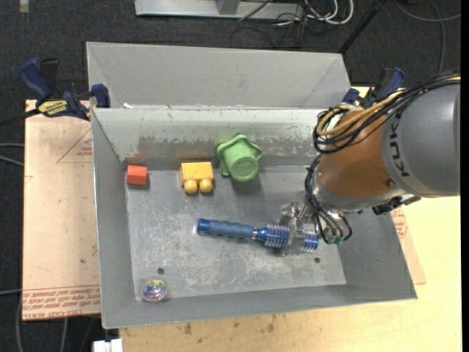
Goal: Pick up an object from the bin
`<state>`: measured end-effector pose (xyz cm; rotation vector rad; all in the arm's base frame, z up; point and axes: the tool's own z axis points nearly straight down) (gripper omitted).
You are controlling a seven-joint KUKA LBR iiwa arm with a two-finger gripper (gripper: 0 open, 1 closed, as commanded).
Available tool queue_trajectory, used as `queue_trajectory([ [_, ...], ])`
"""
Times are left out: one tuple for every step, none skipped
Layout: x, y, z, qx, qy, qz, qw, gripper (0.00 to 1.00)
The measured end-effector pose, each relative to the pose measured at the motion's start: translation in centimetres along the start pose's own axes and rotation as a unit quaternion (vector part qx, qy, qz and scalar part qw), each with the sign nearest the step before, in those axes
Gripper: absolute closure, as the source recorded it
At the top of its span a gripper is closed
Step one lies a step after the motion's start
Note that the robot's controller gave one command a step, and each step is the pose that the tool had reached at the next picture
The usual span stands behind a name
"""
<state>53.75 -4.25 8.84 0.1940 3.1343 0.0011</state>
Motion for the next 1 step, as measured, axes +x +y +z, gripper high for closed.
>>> queue_trajectory([
  [1.01, 1.40, -12.07, 0.000, -0.0036, 0.004, 1.0000, 1.00],
])
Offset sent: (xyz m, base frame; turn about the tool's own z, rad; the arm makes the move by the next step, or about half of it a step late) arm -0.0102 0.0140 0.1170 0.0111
